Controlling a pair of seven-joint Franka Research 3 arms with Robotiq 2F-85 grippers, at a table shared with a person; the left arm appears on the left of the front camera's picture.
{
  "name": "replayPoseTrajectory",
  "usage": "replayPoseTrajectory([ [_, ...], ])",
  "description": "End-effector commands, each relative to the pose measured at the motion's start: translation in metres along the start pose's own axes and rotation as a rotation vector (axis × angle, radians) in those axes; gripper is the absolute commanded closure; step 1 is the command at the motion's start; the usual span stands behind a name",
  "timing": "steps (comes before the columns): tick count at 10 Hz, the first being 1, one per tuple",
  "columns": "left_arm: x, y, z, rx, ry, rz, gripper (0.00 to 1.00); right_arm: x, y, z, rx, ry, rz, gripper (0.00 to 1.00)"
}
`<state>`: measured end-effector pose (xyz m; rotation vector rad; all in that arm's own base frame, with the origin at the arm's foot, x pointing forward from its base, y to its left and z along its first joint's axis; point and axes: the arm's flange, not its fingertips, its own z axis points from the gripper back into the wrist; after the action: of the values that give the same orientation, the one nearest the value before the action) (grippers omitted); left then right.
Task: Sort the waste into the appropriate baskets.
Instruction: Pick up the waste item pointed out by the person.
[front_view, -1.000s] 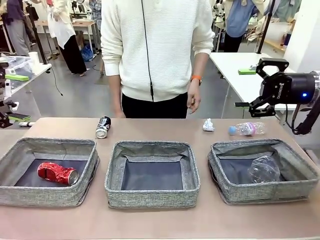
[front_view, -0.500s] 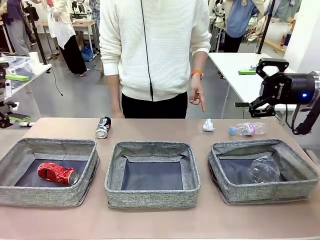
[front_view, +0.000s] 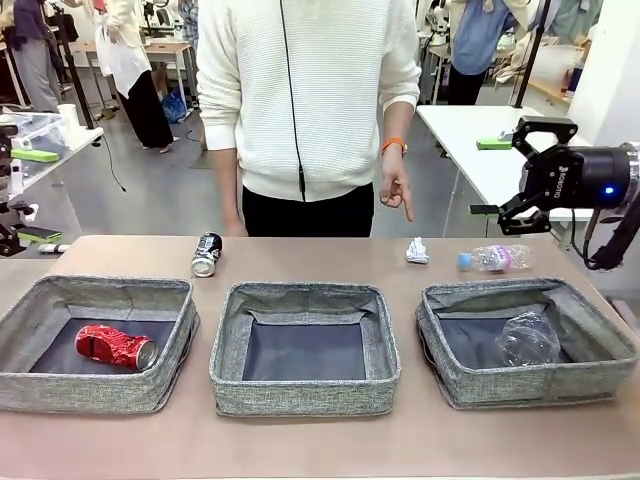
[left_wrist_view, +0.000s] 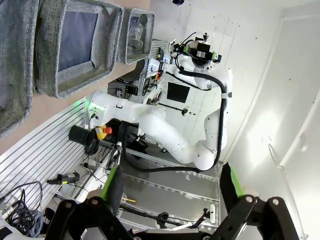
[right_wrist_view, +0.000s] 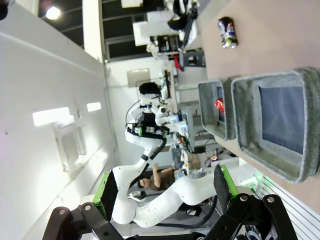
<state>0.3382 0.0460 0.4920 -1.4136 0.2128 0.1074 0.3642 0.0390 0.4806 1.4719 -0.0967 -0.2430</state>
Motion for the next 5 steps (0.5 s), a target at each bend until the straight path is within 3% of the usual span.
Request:
replayPoseTrajectory([
  [1, -0.002, -0.003, -0.002, -0.021, 0.002, 0.008, 0.0, 0.012, 0.006, -0.017, -0.175, -0.075, 0.038, 0.0],
  [2, -0.002, -0.003, -0.002, -0.021, 0.002, 0.008, 0.0, 0.031, 0.014, -0.05, -0.806, -0.511, 0.001, 0.0],
  [3, -0.002, -0.003, -0.002, -0.021, 0.002, 0.008, 0.0, 0.042, 0.018, -0.082, -1.226, -0.619, 0.126, 0.0],
  [4, -0.002, -0.003, -0.002, -0.021, 0.002, 0.008, 0.0, 0.053, 0.018, -0.102, -1.588, -0.597, 0.236, 0.0],
  [5, -0.002, -0.003, -0.002, -0.021, 0.002, 0.008, 0.0, 0.061, 0.017, -0.108, -1.773, -0.574, 0.27, 0.0],
])
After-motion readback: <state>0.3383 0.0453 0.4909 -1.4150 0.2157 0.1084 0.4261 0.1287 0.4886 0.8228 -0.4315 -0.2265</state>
